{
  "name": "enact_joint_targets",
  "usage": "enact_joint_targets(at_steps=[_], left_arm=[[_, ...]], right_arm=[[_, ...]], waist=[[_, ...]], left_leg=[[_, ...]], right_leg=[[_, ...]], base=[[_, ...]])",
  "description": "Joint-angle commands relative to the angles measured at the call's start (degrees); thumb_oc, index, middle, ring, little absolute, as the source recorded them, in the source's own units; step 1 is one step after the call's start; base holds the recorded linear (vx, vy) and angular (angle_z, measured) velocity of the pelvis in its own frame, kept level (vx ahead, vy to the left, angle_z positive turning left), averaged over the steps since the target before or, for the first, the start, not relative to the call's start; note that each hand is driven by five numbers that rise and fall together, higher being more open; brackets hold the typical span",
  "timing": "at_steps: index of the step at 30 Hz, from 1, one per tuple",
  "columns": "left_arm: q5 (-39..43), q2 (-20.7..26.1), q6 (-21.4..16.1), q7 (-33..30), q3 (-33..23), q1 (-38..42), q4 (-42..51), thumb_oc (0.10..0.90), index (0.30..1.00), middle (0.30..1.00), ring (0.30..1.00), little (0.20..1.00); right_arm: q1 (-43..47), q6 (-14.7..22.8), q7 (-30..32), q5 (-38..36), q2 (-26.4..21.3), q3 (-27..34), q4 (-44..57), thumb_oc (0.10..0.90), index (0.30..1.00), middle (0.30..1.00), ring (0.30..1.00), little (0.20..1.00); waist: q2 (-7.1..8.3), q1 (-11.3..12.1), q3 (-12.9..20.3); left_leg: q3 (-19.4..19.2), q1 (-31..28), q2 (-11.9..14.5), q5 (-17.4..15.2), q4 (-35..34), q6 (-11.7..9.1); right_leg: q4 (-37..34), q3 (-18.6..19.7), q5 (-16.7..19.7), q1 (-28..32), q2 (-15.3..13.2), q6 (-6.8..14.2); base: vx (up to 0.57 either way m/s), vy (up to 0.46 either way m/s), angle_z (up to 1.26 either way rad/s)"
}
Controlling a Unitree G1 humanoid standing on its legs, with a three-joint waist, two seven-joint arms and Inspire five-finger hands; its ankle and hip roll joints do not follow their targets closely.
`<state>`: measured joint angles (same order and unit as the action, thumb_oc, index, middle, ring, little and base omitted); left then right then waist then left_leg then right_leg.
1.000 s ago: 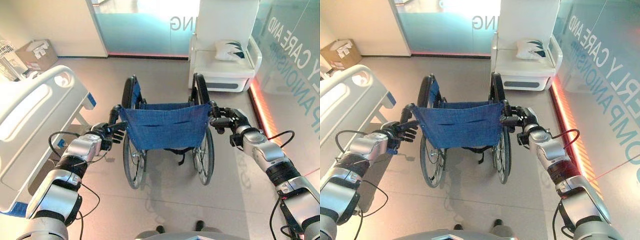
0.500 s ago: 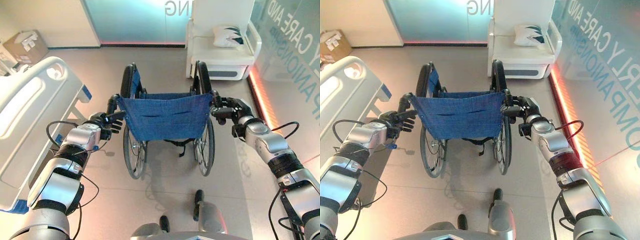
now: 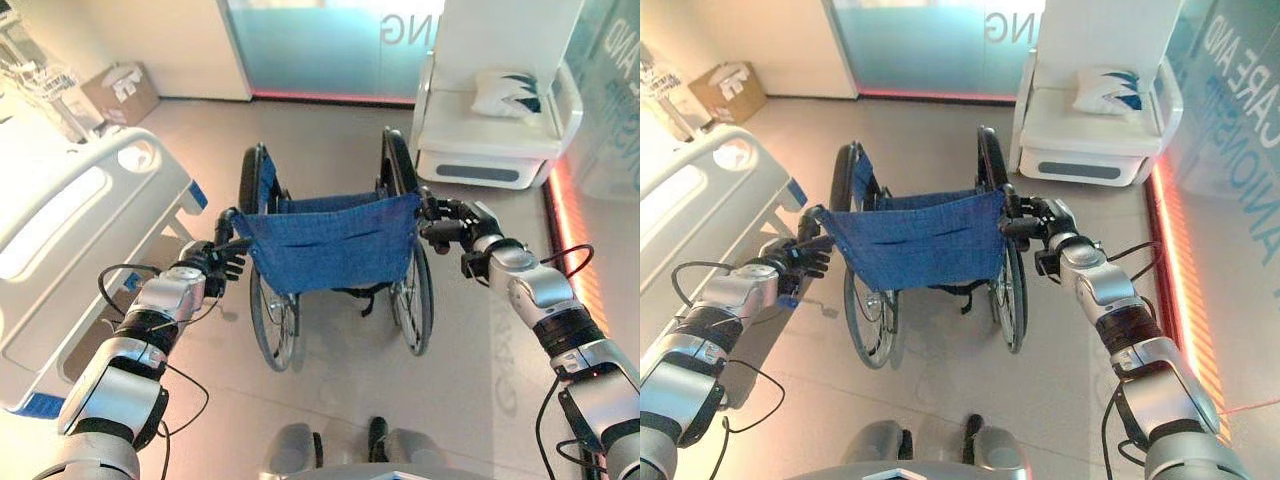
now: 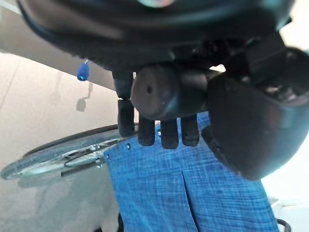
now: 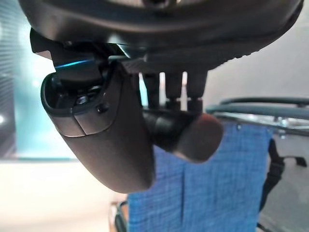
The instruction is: Push the wheelchair next to the bed
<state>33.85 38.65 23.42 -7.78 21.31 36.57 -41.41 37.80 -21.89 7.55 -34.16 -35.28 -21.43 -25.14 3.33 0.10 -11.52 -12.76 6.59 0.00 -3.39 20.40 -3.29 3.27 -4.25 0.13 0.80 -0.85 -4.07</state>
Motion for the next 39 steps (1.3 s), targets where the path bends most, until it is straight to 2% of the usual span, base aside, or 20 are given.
enact_joint_targets(at_steps=[1,2,4,6,7,11,12,13,14,17,18,19,22,25,28,29,30,32,38,39], left_arm=[[2.53,-1.91,-8.39,1.16,-1.81,6.95,2.25,0.4,0.3,0.3,0.3,0.3],[2.71,-1.53,-9.1,1.71,-1.55,5.98,2.8,0.4,0.3,0.3,0.3,0.3],[2.43,-1.06,-9.34,2.01,-2.32,3.84,4.53,0.4,0.3,0.3,0.3,0.3],[2.43,-0.56,-9.22,2.0,-3.32,2.28,5.68,0.4,0.3,0.3,0.3,0.3],[2.38,-0.2,-8.82,1.57,-4.53,1.22,6.16,0.4,0.3,0.3,0.3,0.3],[1.93,-0.51,-9.48,0.31,-5.22,0.53,4.9,0.4,0.3,0.3,0.3,0.3],[1.65,-1.01,-10.02,-0.18,-4.86,0.74,4.13,0.4,0.3,0.3,0.3,0.3],[1.64,-1.21,-10.13,-0.38,-4.77,0.76,3.98,0.4,0.3,0.3,0.3,0.3],[1.52,-1.76,-10.24,-0.8,-4.49,0.94,3.75,0.4,0.3,0.3,0.3,0.3],[1.13,-2.87,-11.64,-1.09,-4.48,0.38,3.76,0.4,0.3,0.3,0.3,0.3],[0.37,-3.88,-12.32,-0.93,-4.57,-0.04,4.07,0.4,0.3,0.3,0.3,0.3],[0.29,-4.18,-12.51,-0.98,-4.62,-0.16,4.25,0.4,0.3,0.3,0.3,0.3],[-1.01,-6.57,-12.55,-0.13,-4.69,-0.47,5.75,0.4,0.3,0.3,0.3,0.3],[-2.64,-7.59,-12.16,2.66,-4.02,-1.16,7.96,0.4,0.3,0.3,0.3,0.3],[-3.55,-8.0,-11.14,3.44,-2.44,-2.6,12.17,0.4,0.3,0.3,0.3,0.3],[-3.92,-7.76,-10.31,4.34,-1.32,-2.97,14.1,0.4,0.3,0.3,0.3,0.3],[-4.2,-7.83,-9.73,4.62,-0.71,-2.91,15.03,0.4,0.3,0.3,0.3,0.3],[-4.44,-7.71,-9.12,5.76,0.4,-2.25,15.61,0.4,0.3,0.3,0.3,0.3],[-5.62,-7.27,-7.76,9.55,1.9,-1.04,16.17,0.4,0.3,0.3,0.3,0.3],[-4.29,-6.86,-6.46,9.61,2.68,-0.63,16.95,0.4,0.3,0.3,0.3,0.3]], right_arm=[[4.77,6.07,-2.42,-1.56,0.4,-3.57,7.12,0.4,0.3,0.3,0.3,0.3],[3.99,6.42,-1.43,-1.81,-0.02,-3.86,7.32,0.4,0.3,0.3,0.3,0.3],[1.38,7.17,-1.79,-1.56,-1.01,-2.98,8.15,0.4,0.3,0.3,0.3,0.3],[-0.5,7.5,-2.78,-0.98,-1.35,-2.03,8.81,0.4,0.3,0.3,0.3,0.3],[-1.4,7.65,-4.21,-0.42,-1.08,-1.57,8.71,0.4,0.3,0.3,0.3,0.3],[-3.41,8.87,-5.7,1.11,1.04,-1.7,8.52,0.4,0.3,0.3,0.3,0.3],[-4.48,9.8,-5.76,1.73,2.04,-1.67,8.52,0.4,0.3,0.3,0.3,0.3],[-4.73,10.12,-5.91,1.71,2.29,-1.66,8.5,0.4,0.3,0.3,0.3,0.3],[-5.41,10.72,-6.13,1.47,2.76,-1.39,8.55,0.4,0.3,0.3,0.3,0.3],[-6.59,11.39,-6.41,1.49,2.68,-0.7,8.67,0.4,0.3,0.3,0.3,0.3],[-7.13,12.13,-6.85,1.38,2.72,-0.18,8.17,0.4,0.3,0.3,0.3,0.3],[-7.11,12.38,-7.06,1.3,2.69,-0.11,7.93,0.4,0.3,0.3,0.3,0.3],[-4.66,13.58,-8.96,1.4,2.77,0.22,5.52,0.4,0.3,0.3,0.3,0.3],[-0.23,14.13,-11.43,0.99,1.58,0.29,2.39,0.4,0.3,0.3,0.3,0.3],[2.47,15.31,-13.67,0.41,-1.5,0.39,-0.23,0.4,0.3,0.3,0.3,0.3],[3.65,15.06,-13.97,-0.33,-2.97,0.64,-1.02,0.4,0.3,0.3,0.3,0.3],[4.41,14.9,-13.89,-0.65,-3.43,0.6,-1.5,0.4,0.3,0.3,0.3,0.3],[6.19,14.51,-14.42,-0.9,-4.08,0.83,-2.99,0.4,0.3,0.3,0.3,0.3],[9.33,13.72,-16.45,-0.27,-4.87,0.19,-6.32,0.4,0.3,0.3,0.3,0.3],[10.02,13.72,-17.25,-0.13,-5.11,-0.88,-7.15,0.4,0.3,0.3,0.3,0.3]], waist=[[-2.57,-1.87,1.6],[-3.89,-0.16,1.56],[-3.66,1.26,1.76],[-3.68,1.96,2.13],[-3.28,2.2,2.78],[-2.79,2.66,4.51],[-2.11,3.19,5.19],[-1.98,3.33,5.39],[-1.75,3.57,5.74],[-2.58,3.39,6.04],[-2.76,3.08,6.0],[-2.77,3.03,6.02],[-2.92,3.2,6.02],[-2.97,3.37,5.25],[-2.38,2.02,4.24],[-1.57,1.01,4.08],[-1.14,0.56,3.98],[-1.02,-0.12,3.66],[-0.46,-0.13,4.48],[-0.54,-0.23,5.29]], left_leg=[[-0.29,3.35,1.6,8.9,-2.14,-1.48],[-0.13,7.07,1.66,13.93,-11.97,-2.78],[0.15,8.73,1.41,15.73,-17.86,-3.01],[0.23,9.37,1.51,16.25,-18.53,-3.04],[-0.63,8.45,0.99,14.03,-17.28,-1.73],[-1.74,6.28,0.52,9.48,-14.51,0.91],[-1.53,5.45,-0.99,7.17,-13.42,2.75],[-1.53,5.04,-1.32,6.85,-13.41,3.14],[-1.25,3.79,-2.44,5.7,-13.22,4.38],[-0.04,1.55,-3.02,4.84,-13.72,5.06],[0.63,-0.55,-3.91,3.93,-14.08,5.58],[0.71,-1.1,-4.1,3.73,-14.24,5.67],[0.99,-4.43,-4.39,2.62,-15.61,6.04],[2.75,-7.24,-4.2,1.46,-15.77,5.41],[5.12,-9.87,-4.64,-1.52,-15.31,4.97],[6.8,-11.02,-5.7,-3.62,-15.32,5.25],[7.65,-11.71,-6.19,-4.68,-15.41,5.41],[8.63,-13.26,-5.94,-6.31,-15.24,5.33],[9.76,-15.71,-4.68,-8.92,-13.42,4.83],[9.6,-15.91,-3.26,-9.34,-11.29,3.7]], right_leg=[[4.43,-5.47,-4.9,4.75,-0.19,5.39],[3.49,-4.13,-6.02,8.11,2.11,5.53],[2.08,-2.71,-7.18,11.62,2.49,5.86],[1.89,-2.2,-8.5,13.4,2.5,5.98],[2.2,-2.67,-9.76,14.3,1.41,6.53],[3.66,-4.47,-11.71,15.31,-1.17,8.27],[6.81,-5.96,-9.93,15.14,-3.36,9.72],[8.42,-6.66,-8.9,14.85,-4.19,10.28],[14.64,-7.99,-5.34,13.35,-6.95,11.57],[24.17,-7.71,-0.43,9.88,-8.81,11.61],[30.41,-7.85,1.16,7.73,-10.29,11.56],[31.06,-8.0,1.38,7.14,-10.67,11.48],[27.4,-10.78,0.26,5.05,-12.23,10.71],[17.72,-12.29,-0.91,1.45,-11.84,10.54],[7.86,-9.85,2.9,-5.17,-10.94,12.02],[3.98,-7.4,7.32,-8.85,-10.82,13.6],[2.11,-6.42,9.57,-10.29,-10.9,14.35],[-1.54,-6.21,11.05,-11.8,-10.88,15.11],[0.31,-5.77,10.43,-10.33,-11.43,15.0],[2.51,-5.62,8.81,-9.69,-11.05,14.66]], base=[[0.48,0.082,0.14],[0.54,0.084,-0.04],[0.57,0.085,-0.18],[0.42,0.081,-0.17],[0.42,0.112,-0.2],[0.35,0.128,-0.34],[0.29,0.143,-0.19],[0.41,0.216,-0.28],[0.35,0.2,-0.47],[0.32,0.185,-0.43],[0.32,0.161,-0.2],[0.4,0.144,-0.2],[0.3,-0.01,0.0],[0.24,-0.128,0.15],[0.26,-0.175,0.1],[0.4,-0.273,0.32],[0.34,-0.228,0.6],[0.34,-0.254,0.83],[0.31,-0.346,0.64],[0.26,-0.369,0.57]])
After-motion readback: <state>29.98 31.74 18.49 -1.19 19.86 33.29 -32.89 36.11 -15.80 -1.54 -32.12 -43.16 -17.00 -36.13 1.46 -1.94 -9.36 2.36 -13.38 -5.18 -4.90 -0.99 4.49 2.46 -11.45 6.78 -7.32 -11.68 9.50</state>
